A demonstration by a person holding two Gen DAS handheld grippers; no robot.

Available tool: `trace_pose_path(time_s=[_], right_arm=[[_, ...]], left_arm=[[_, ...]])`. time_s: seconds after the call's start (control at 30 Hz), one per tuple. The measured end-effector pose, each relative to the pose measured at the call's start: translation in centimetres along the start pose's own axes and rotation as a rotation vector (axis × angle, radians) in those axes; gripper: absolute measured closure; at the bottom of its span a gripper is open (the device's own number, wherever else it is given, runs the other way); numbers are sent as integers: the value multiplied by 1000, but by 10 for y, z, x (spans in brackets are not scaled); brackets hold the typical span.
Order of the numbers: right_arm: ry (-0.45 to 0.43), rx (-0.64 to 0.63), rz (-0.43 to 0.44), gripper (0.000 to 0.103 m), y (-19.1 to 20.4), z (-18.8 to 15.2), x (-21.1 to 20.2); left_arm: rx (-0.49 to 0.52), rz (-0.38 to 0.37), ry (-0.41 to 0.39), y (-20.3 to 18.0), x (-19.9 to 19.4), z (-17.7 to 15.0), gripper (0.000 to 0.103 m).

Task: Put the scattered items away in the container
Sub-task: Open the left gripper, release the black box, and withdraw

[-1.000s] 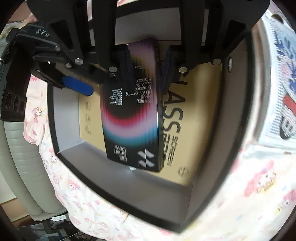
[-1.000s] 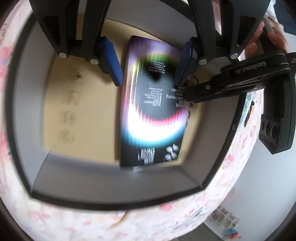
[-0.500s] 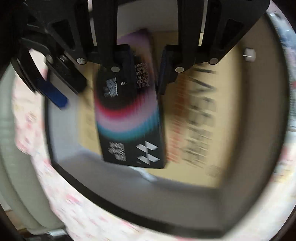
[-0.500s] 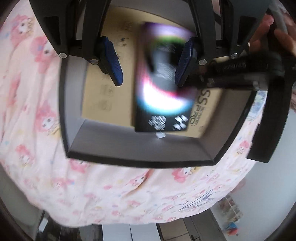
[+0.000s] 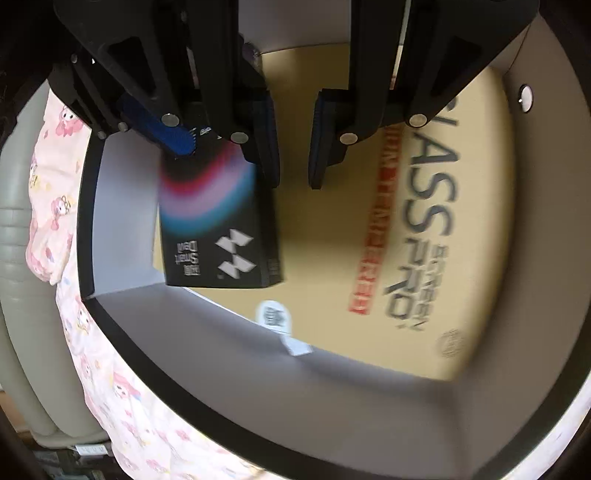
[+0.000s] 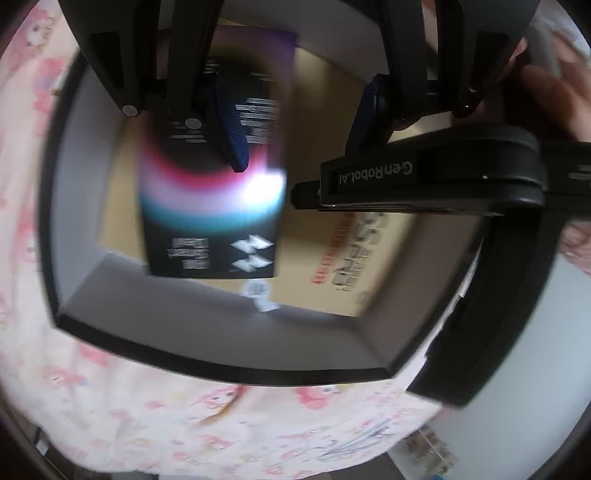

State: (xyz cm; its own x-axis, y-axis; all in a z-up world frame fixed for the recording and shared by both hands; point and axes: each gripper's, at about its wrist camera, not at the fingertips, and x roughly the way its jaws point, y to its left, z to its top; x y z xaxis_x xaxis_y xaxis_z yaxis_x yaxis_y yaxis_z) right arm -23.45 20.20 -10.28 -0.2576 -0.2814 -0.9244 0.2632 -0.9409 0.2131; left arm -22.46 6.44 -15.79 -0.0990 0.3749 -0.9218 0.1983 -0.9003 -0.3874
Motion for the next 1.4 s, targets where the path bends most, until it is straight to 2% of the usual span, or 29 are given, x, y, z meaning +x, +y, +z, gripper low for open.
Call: trace_pose_path(time_s=[0.1,0.17,0.3,0.37,0.4,0.47,0.53,0.63,0.73,0.8,0.87,0.93,1.0,1.03,1.1,1.17,1.33,1.4], right_arm=[[-15,25,-61,51,-8,-5,-5],[-19,38,-77,51,-13,-7,-7],[-7,50,-71,51,-17,-6,-7],[-27,61,-34,51,-20,-5,-11],[-46,72,-39,51,-22,-5,-16],[-99,91,-79,51,-26,-4,-26],[-137,112,-114,51,-30,-3,-33],[-168,135,-138,51,-37,0,-37],[-178,180,-106,51,-47,1,-40],[-190,216,-121,53,-56,1,-43],[-201,244,-91,53,-63,1,-46],[-194,271,-24,53,-67,1,-46],[-182,267,17,53,-64,2,-42],[-177,253,13,53,-59,3,-41],[-171,210,-19,53,-48,2,-38],[-165,170,-52,53,-36,0,-35],[-205,131,-96,52,-7,-10,-46],[-243,119,-103,51,5,-17,-59]], left_arm=[[16,-38,32,-11,9,-1,92],[7,-74,40,-12,13,-2,98],[-67,-227,85,4,21,-5,101],[-104,-283,61,16,12,-7,101],[-105,-259,29,19,4,-8,101],[-86,-109,-44,23,-11,-13,101],[-67,-12,-44,19,-12,-18,101],[-34,-28,22,4,3,-22,101],[-8,-53,68,-13,21,-23,101],[2,-43,72,-20,26,-22,103],[23,-29,71,-24,27,-22,103],[12,-64,90,-19,29,-20,103],[-23,-143,95,-7,26,-18,103],[-25,-174,70,-2,19,-19,101],[10,-150,-29,3,-1,-22,96],[38,-114,-123,7,-21,-29,76],[101,-46,-292,7,-69,-52,64],[124,-22,-358,-3,-67,-80,62]])
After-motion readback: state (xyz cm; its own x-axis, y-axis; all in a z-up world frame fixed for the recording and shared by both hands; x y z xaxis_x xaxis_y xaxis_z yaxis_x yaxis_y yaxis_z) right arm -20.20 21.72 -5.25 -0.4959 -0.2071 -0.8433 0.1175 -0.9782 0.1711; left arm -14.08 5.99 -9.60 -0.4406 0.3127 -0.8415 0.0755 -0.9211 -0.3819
